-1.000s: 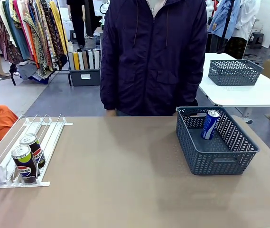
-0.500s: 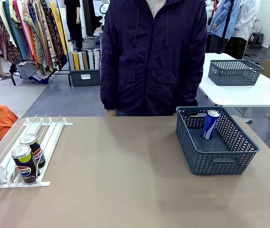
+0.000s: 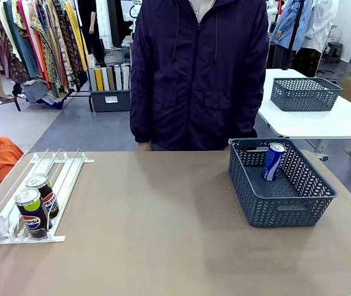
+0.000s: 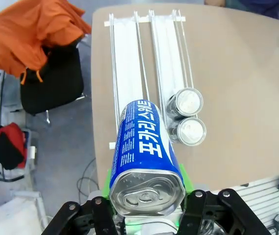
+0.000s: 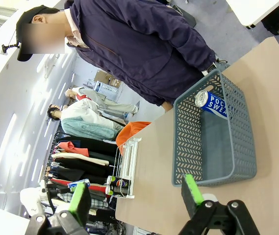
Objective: Retrieve and store the cans from the dispenser.
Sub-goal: Pick up the last remaining can from one row of the Automatic Can Dispenser and place it in the middle of the table.
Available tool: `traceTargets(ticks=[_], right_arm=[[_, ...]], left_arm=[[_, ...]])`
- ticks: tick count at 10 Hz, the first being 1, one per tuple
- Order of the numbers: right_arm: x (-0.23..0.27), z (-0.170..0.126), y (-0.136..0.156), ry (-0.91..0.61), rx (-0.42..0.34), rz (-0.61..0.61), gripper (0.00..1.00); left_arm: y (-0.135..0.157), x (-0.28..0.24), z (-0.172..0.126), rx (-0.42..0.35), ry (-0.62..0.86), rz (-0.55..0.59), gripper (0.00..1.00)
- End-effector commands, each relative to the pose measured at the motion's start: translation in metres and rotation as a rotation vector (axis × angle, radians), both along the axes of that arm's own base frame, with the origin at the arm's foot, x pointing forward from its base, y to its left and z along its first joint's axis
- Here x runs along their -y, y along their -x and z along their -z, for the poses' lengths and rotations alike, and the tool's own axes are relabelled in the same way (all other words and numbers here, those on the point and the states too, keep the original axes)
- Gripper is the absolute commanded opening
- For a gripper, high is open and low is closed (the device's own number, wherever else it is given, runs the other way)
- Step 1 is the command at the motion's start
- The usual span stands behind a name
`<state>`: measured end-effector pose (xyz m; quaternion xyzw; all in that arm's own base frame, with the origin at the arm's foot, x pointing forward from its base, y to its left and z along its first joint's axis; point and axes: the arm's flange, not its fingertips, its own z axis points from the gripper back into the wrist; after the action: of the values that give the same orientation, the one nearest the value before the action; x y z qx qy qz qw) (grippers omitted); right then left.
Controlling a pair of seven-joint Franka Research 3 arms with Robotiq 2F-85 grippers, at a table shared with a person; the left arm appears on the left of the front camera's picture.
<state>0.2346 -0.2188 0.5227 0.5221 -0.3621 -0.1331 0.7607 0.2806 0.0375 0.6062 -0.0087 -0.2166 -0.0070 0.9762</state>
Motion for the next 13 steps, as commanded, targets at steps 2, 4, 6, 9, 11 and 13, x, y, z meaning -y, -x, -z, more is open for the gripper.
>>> traceTargets(ticks=[2,4,6,9,11,13], right_arm=[[0.000,-0.002,-0.003,-0.004,0.040,0.001,1.00],[0.000,-0.002,-0.003,-0.004,0.040,0.001,1.00],[0.000,-0.002,-0.003,-0.004,0.040,0.001,1.00],[0.000,-0.002,-0.003,-0.004,0.040,0.001,1.00],[0.000,-0.002,-0.003,-0.004,0.040,0.001,1.00],[0.000,-0.002,-0.003,-0.004,0.040,0.001,1.00]], left_arm=[[-0.014,0.004,0.008,-0.047,0.104,-0.009,0.00],[-0.061,0.069,0.000,-0.082,0.120,0.104,0.00],[-0.104,0.165,0.006,-0.123,0.084,0.209,0.00],[-0.137,0.344,0.063,-0.222,-0.058,0.358,0.00],[-0.148,0.442,0.120,-0.213,-0.197,0.419,0.00],[-0.160,0.479,0.160,-0.341,-0.180,0.466,0.00]])
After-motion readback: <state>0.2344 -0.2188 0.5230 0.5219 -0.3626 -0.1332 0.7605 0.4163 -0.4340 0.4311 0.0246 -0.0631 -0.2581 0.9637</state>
